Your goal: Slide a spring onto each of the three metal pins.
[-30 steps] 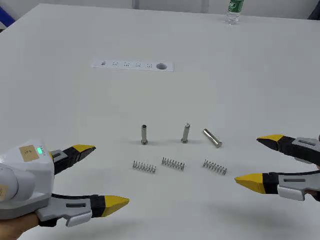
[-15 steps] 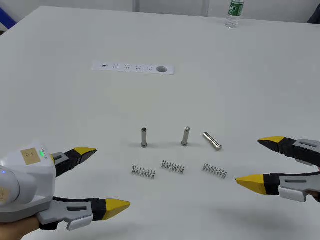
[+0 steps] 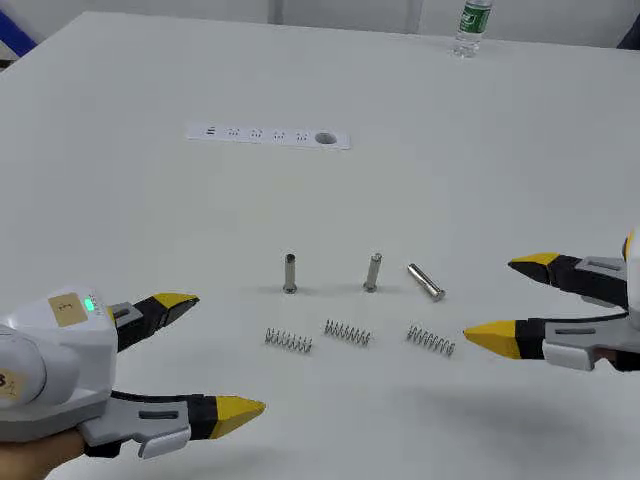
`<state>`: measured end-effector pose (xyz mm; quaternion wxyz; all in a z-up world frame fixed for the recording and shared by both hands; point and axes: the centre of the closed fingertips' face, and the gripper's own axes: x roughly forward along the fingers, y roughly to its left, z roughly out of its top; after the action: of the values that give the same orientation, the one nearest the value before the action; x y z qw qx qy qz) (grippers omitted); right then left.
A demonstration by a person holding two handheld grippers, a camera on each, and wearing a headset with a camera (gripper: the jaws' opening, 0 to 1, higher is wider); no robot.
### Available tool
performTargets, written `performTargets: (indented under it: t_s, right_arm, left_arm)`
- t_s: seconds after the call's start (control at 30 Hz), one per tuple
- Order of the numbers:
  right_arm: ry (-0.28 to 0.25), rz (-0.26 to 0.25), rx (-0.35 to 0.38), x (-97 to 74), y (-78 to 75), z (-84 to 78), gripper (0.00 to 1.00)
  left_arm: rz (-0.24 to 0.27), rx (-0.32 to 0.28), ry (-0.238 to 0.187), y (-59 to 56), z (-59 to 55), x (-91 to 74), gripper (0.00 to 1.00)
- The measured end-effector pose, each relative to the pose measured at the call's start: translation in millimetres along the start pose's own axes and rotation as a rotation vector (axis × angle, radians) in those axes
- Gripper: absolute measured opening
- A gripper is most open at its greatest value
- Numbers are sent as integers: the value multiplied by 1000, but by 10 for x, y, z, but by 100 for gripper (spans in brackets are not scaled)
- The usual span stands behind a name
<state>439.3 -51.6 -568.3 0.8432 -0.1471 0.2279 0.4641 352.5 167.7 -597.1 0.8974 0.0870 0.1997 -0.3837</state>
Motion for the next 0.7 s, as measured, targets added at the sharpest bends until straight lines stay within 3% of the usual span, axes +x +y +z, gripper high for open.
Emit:
performTargets:
  t_s: [0.33, 0.7]
  right_arm:
    - [39, -20, 22, 287, -202, 160, 56]
    - [140, -40, 22, 624, -357, 185, 42]
  left_arm:
    - [2, 5, -7, 0, 31, -1, 83]
    - [4, 4, -5, -2, 21, 1, 83]
